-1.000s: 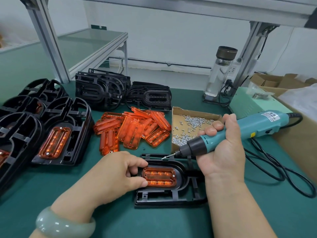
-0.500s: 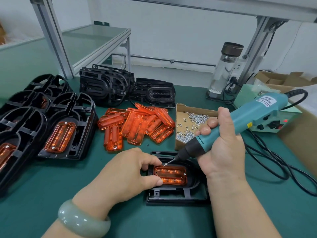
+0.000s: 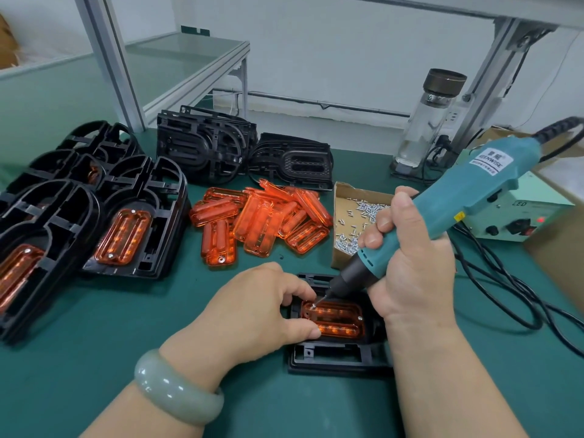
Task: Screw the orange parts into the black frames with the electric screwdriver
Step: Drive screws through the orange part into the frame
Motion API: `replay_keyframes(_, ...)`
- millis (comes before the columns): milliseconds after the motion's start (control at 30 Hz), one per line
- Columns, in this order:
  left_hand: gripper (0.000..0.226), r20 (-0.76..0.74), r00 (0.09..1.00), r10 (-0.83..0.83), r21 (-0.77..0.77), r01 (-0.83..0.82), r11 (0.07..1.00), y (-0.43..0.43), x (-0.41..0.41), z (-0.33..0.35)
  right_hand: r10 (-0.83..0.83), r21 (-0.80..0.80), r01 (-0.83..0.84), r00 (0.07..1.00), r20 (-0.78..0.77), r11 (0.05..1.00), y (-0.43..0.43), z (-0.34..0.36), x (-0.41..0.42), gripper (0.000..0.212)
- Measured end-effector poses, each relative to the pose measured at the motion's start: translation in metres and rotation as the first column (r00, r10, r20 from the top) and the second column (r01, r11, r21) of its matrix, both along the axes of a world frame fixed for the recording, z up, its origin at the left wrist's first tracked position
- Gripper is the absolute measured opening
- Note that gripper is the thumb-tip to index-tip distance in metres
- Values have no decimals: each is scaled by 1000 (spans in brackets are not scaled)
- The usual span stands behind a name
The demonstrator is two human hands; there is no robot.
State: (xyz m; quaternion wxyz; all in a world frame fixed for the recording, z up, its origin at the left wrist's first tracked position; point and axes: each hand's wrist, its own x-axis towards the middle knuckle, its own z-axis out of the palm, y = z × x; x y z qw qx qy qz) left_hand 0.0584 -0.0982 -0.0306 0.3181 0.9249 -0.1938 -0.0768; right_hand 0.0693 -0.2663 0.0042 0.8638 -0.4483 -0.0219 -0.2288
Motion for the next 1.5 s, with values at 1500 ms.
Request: replay_keyframes(1500,38,16,999,-38,-10,39,999,1,1,0,295,-330,-237,946,135,914,18,8,-6,41)
